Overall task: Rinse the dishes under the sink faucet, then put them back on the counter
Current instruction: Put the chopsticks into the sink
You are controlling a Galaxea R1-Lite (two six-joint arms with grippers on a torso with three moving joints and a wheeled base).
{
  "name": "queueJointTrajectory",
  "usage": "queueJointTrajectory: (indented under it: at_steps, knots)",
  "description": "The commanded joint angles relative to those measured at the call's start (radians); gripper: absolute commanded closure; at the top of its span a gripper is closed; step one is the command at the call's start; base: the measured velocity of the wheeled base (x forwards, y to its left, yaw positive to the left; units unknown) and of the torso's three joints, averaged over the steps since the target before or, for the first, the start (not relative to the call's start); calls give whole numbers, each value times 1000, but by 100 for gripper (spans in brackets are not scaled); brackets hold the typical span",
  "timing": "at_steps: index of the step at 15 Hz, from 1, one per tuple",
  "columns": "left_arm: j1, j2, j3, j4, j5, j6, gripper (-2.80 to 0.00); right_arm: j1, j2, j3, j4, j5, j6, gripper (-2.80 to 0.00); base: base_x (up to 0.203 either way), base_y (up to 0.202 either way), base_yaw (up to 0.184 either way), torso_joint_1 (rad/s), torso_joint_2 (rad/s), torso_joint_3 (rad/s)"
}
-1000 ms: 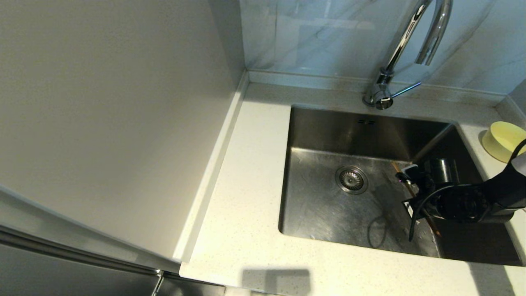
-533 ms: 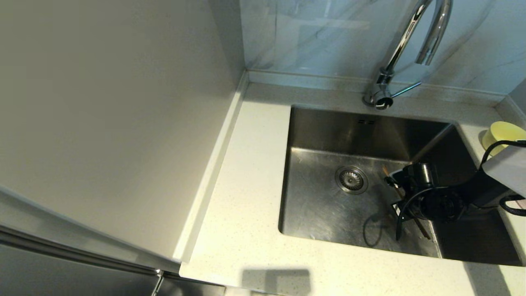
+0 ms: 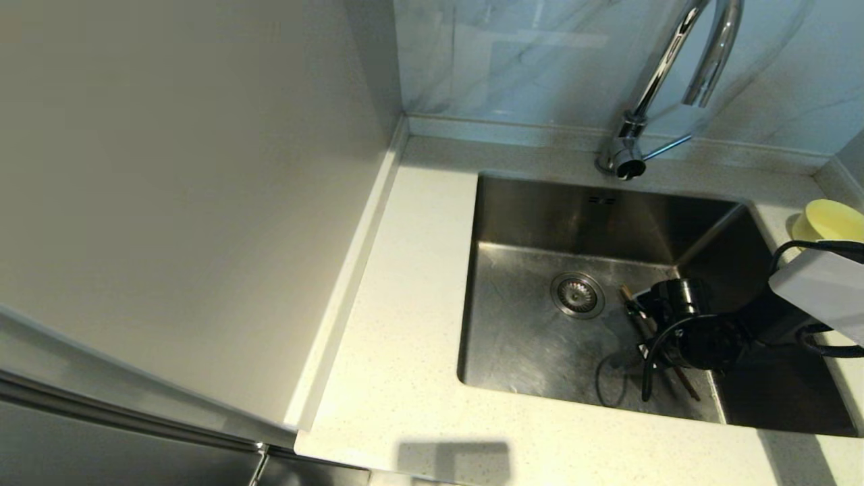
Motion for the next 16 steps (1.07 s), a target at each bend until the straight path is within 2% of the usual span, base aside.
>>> queueJointTrajectory:
  at_steps: [1, 16]
  knots:
    - [0, -3, 0, 0, 1, -1, 0, 0, 27, -2, -3, -3, -2, 0, 0, 0, 0, 0, 0, 0]
    - [0, -3, 0, 0, 1, -1, 0, 7, 50, -17, -6, -29, -1, 0, 0, 0, 0, 0, 0, 0]
